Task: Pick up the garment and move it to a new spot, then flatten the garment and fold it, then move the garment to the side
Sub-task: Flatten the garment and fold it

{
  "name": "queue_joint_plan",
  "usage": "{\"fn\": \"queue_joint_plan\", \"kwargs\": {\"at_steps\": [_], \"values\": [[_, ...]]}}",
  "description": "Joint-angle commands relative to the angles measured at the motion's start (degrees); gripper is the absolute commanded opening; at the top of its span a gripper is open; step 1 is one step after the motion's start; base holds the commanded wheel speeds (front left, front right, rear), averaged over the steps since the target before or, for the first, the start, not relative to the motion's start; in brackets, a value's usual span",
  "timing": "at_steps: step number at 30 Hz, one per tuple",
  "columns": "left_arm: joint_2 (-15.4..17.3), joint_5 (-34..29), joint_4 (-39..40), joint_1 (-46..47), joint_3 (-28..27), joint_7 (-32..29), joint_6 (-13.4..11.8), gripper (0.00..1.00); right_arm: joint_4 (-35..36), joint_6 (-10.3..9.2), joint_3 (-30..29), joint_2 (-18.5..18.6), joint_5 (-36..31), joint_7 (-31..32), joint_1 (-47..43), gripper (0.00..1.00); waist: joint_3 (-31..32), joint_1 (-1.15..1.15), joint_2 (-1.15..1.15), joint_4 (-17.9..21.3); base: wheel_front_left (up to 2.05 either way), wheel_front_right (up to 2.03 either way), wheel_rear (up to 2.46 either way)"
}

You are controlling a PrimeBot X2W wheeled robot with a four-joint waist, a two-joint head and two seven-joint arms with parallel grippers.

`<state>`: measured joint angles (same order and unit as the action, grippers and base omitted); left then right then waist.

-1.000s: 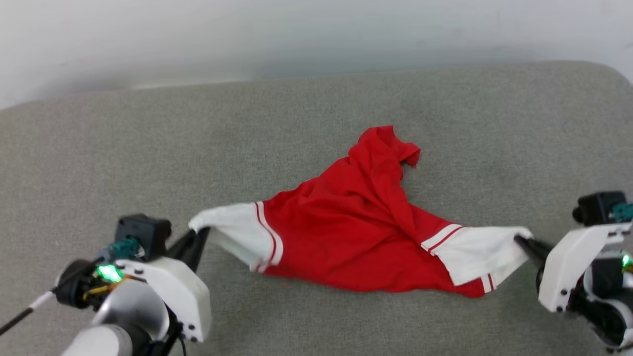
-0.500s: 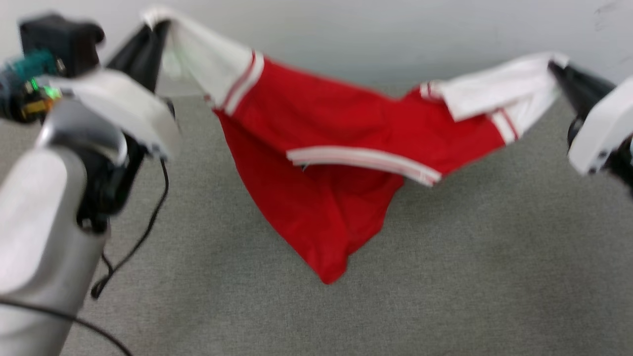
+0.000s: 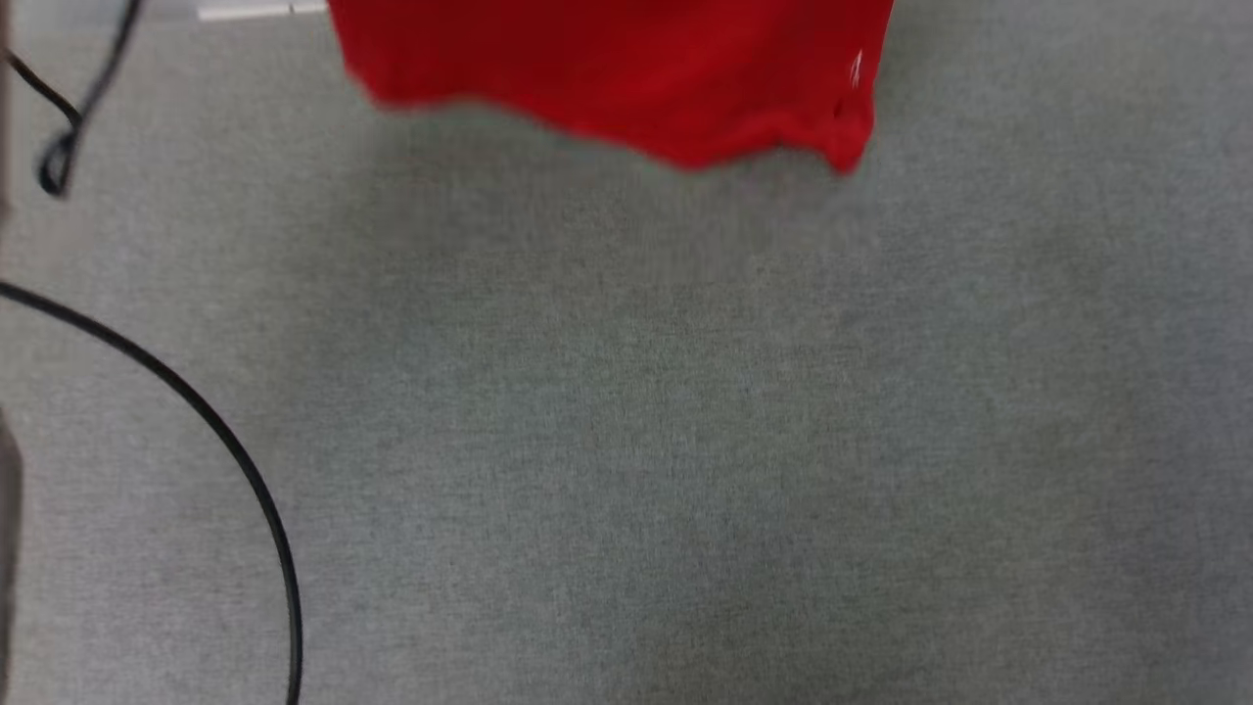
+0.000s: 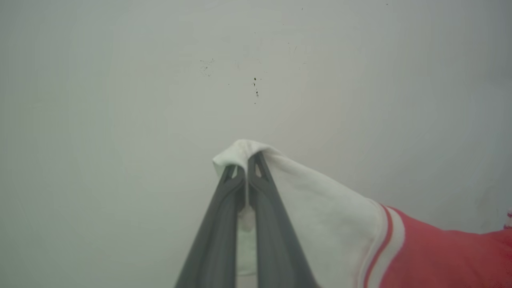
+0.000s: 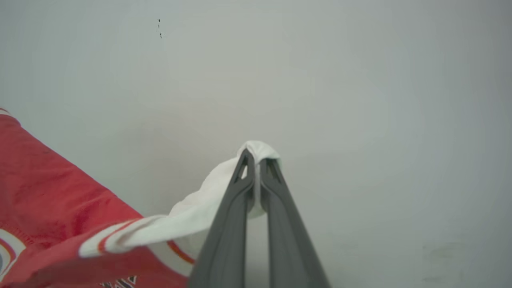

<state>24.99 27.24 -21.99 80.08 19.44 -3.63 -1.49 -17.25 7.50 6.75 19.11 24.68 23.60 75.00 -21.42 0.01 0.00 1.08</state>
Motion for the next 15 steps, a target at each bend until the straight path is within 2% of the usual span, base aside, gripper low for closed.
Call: {"fn": "queue_joint_plan", "kwargs": {"at_steps": [1,7,8,15], "values": [[0.2,-0.5,-1.4,3.2,-0.4,1.3,0.4,0.0,-2.1,-0.02,0.5,-0.3,-0.4,-1.8,3.8,0.0,-4.6,-0.01,0.0,0.7,0.0,0.0,0.0],[0.6,-1.2,-6.8,12.7,-1.6,4.9,1.3,0.0,-11.4,-0.02,2.4,-1.4,-0.3,-8.8,16.6,0.0,-9.7,-0.01,0.0,1.2,0.0,0.0,0.0],[0.6,-1.2,-6.8,12.7,-1.6,4.9,1.3,0.0,-11.4,-0.02,2.4,-1.4,-0.3,-8.8,16.6,0.0,-9.7,-0.01,0.0,1.2,0.0,0.0,0.0],[0.2,0.3,-14.8,14.5,-2.3,7.1,2.9,0.0,-22.8,-0.02,6.9,-3.5,1.3,-14.3,21.3,0.0,-11.7,-0.01,0.0,2.4,0.0,0.0,0.0]]}}
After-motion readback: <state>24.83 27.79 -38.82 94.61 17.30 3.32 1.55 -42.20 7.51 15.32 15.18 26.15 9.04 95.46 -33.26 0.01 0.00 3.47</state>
